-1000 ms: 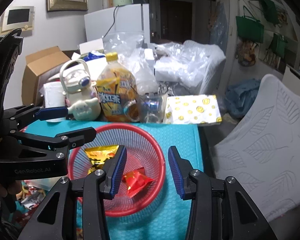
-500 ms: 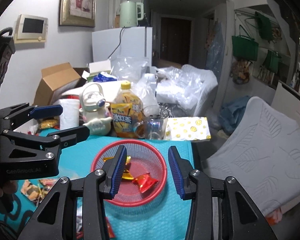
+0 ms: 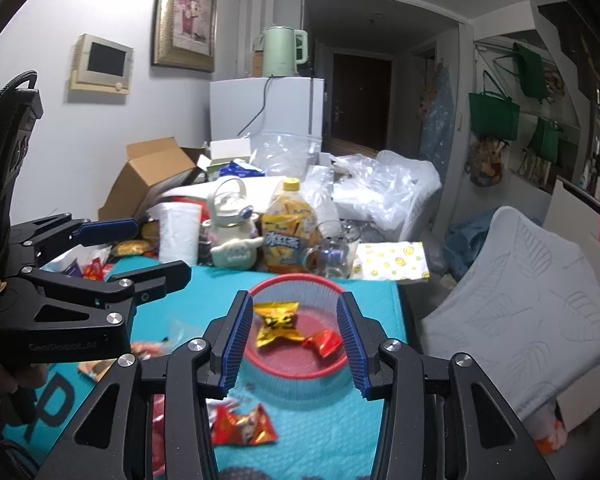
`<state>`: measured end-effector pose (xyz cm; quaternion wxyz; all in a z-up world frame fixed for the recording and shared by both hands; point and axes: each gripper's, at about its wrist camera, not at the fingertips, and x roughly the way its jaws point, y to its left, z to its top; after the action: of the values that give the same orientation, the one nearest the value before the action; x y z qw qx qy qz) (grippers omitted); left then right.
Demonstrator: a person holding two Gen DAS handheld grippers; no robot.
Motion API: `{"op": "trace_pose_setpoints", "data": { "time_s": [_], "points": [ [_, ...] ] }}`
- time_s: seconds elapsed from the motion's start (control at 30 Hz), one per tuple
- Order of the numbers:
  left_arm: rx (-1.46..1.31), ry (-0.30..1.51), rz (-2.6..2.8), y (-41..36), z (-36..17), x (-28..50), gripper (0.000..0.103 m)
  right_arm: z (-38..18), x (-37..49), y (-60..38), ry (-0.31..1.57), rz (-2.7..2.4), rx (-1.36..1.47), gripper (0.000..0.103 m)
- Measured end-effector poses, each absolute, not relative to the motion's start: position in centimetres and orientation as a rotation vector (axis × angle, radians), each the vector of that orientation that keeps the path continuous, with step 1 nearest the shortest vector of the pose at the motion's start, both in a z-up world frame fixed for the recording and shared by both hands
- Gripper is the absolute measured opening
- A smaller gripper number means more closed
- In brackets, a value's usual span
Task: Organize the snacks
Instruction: 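Move both open tools back to the snack pile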
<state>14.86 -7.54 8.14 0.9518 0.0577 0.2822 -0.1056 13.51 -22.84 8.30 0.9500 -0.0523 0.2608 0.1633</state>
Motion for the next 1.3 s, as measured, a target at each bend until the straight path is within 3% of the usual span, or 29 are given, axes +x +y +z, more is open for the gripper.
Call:
{"op": "trace_pose_setpoints", "data": {
  "time_s": [0.7, 1.3],
  "points": [
    [0.107, 0.644, -0.171, -4.4, 1.7, 6.0, 0.078, 1.8, 5.0, -20.1, 0.623, 0.366, -0.068, 0.045],
    [-0.019, 0.780, -0.130, -0.1, -4.5, 3.4, 0.078, -4.9, 3.0, -16.9, 0.779, 0.527, -0.013, 0.046]
  ]
}}
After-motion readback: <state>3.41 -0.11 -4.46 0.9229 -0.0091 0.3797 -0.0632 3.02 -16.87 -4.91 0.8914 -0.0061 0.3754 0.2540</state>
